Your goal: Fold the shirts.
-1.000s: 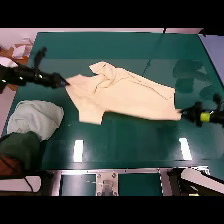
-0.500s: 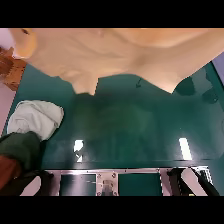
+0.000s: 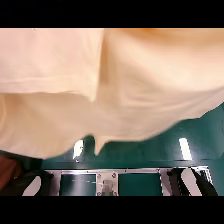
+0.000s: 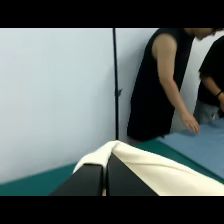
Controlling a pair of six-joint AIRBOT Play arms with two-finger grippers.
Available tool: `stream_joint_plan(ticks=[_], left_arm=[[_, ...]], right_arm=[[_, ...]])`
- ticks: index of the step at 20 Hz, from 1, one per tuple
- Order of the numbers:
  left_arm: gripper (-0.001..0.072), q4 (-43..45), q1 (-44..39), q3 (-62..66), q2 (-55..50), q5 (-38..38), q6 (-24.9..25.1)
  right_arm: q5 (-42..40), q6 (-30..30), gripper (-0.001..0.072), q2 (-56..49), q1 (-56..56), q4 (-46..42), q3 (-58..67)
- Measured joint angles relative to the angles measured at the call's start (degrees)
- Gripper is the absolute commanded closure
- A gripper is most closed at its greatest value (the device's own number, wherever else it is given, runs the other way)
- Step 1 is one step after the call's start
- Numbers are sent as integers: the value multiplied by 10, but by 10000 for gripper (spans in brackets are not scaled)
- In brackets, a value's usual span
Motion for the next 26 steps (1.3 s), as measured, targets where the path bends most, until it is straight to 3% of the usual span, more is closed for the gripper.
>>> stream_joint_plan(ticks=[4,8,13,20,26], left_arm=[[687,-24,-2,-144,-71,-17,10],[687,-107,-2,-291,-194,7,91],[687,-215,-2,-342,-369,61,179],[687,-244,-2,-289,-474,120,210],[688,-89,-2,-276,-486,36,128]], right_arm=[[-30,-37,693,-18,63,-17,-179],[-153,-90,693,-104,153,-21,-342],[-246,-118,692,-318,201,-15,-337],[-173,-65,693,-533,209,-47,-143],[-44,13,693,-566,202,-243,-89]])
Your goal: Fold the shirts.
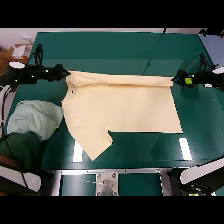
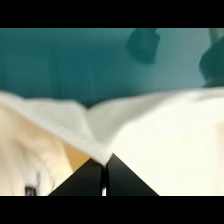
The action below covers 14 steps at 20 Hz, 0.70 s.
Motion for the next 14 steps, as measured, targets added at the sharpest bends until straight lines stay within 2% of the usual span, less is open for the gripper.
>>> stream_joint_plan(ticks=[6,14], left_arm=[[688,104,-3,-5,-2,-79,-75],[687,214,-61,-7,-2,-122,-148]], right_arm=[[50,26,692,-5,2,-95,8],[63,32,692,-5,17,-125,9]])
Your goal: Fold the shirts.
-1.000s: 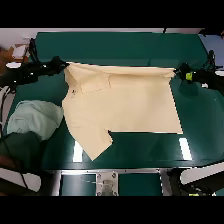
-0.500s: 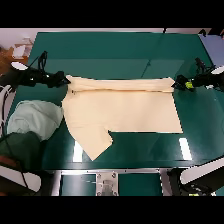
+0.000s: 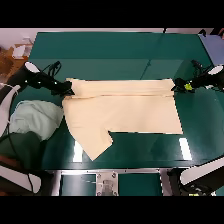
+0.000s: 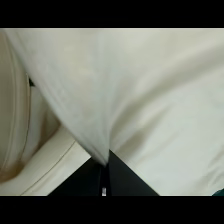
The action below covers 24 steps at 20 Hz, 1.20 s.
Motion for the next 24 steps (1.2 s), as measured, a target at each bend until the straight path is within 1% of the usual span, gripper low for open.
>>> stream_joint_plan(ticks=[2,3,4,5,6,8,10,12,13,14,16,18,20,21,22,24], left_arm=[[686,17,-4,0,0,-13,-15],[684,24,-5,0,0,-17,-20],[445,28,-7,0,0,-20,-23],[176,32,-8,0,0,-23,-26],[148,36,-8,1,0,-28,-29],[148,42,-8,10,0,-52,-34],[148,49,-6,22,1,-96,-49],[152,57,-2,22,7,-146,-68],[216,59,-1,14,14,-168,-75],[229,61,-1,-4,28,-187,-80],[229,63,-1,-62,70,-206,-86],[228,75,0,-144,133,-204,-89],[227,83,0,-236,208,-175,-97],[227,85,0,-283,246,-150,-104],[227,85,-1,-324,276,-123,-110],[227,72,-10,-397,319,-66,-118]], right_arm=[[3,0,690,0,3,-7,0],[6,0,665,0,3,-10,0],[10,2,530,0,4,-13,1],[11,2,408,0,4,-19,2],[19,9,401,0,4,-27,6],[52,33,403,0,2,-61,24],[96,65,442,8,-4,-113,41],[134,90,454,26,-9,-144,41],[149,101,504,40,-11,-155,29],[159,110,519,58,-13,-161,11],[168,127,519,106,-19,-173,-52],[169,148,518,169,-31,-179,-143],[152,176,512,242,-49,-183,-245],[136,190,468,280,-60,-183,-298],[120,201,404,313,-71,-181,-343],[86,217,394,370,-91,-163,-422]])
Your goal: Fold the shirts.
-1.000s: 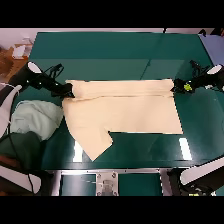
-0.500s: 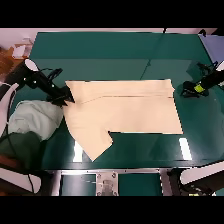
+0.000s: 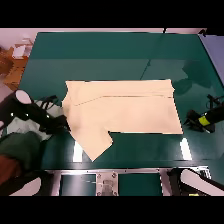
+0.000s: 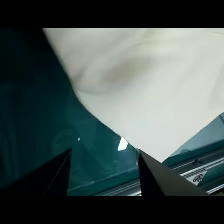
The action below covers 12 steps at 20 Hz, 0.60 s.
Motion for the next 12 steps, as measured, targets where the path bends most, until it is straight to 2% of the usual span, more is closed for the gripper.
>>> stream_joint_plan(ticks=[2,9,10,11,12], left_arm=[[227,-21,-22,-56,21,55,-3],[232,-108,-116,-148,43,203,-16],[383,-121,-126,-152,43,223,-16],[678,-131,-136,-156,43,249,-11],[687,-135,-141,-159,42,270,-1]], right_arm=[[-29,9,285,35,-12,19,-56],[-106,8,284,69,-24,102,-145],[-116,7,284,70,-25,115,-151],[-123,6,284,71,-25,126,-156],[-130,5,283,72,-25,137,-160]])
